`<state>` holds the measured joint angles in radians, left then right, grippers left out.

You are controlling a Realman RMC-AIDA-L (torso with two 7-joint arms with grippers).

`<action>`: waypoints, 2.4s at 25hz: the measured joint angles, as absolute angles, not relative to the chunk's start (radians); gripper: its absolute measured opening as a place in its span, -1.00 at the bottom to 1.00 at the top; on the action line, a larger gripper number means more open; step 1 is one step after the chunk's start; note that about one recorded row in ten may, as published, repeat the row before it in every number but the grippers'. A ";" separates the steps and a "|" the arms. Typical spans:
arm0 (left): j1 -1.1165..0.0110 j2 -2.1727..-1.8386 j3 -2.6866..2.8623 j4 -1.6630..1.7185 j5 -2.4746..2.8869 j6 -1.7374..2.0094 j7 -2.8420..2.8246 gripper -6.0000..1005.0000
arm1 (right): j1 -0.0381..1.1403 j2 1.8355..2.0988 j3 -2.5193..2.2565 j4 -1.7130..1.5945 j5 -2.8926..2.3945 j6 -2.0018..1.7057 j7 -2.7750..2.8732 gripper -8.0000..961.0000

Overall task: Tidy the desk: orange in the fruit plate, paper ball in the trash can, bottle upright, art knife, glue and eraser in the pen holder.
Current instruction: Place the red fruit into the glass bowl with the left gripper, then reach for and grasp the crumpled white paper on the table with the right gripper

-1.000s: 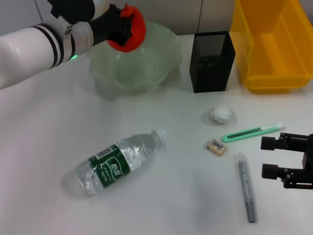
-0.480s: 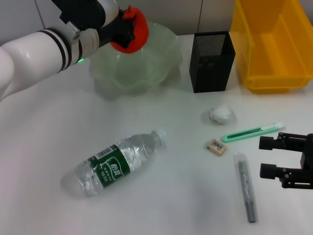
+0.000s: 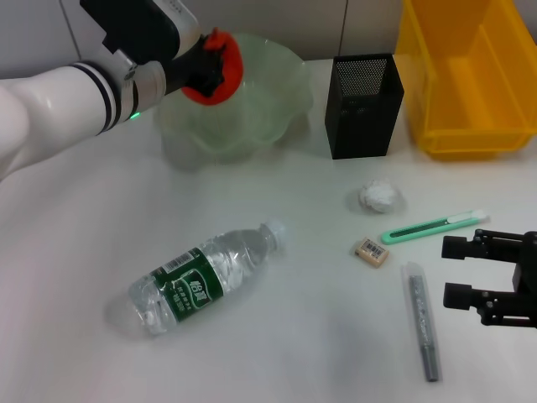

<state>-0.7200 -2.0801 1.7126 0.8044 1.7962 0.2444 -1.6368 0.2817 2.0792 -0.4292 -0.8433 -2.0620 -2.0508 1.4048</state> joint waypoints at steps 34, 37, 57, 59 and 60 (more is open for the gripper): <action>-0.716 -2.080 1.713 0.800 1.797 0.248 -1.643 -0.19 | 0.286 2.080 -0.429 -0.830 -2.063 -2.046 1.401 0.52; -0.706 -2.080 1.716 0.818 1.797 0.260 -1.646 -0.19 | 0.285 2.080 -0.429 -0.831 -2.063 -2.046 1.404 0.52; -0.336 -2.067 1.650 1.357 1.796 0.721 -1.696 -0.20 | 0.319 2.085 -0.434 -1.199 -2.056 -2.037 1.857 0.52; -0.321 -2.067 1.638 1.370 1.796 0.760 -1.711 -0.20 | 0.328 2.084 -0.447 -1.224 -2.061 -2.019 1.890 0.52; -0.317 -2.067 1.633 1.373 1.796 0.772 -1.718 -0.20 | 0.331 2.083 -0.459 -1.238 -2.064 -2.005 1.905 0.52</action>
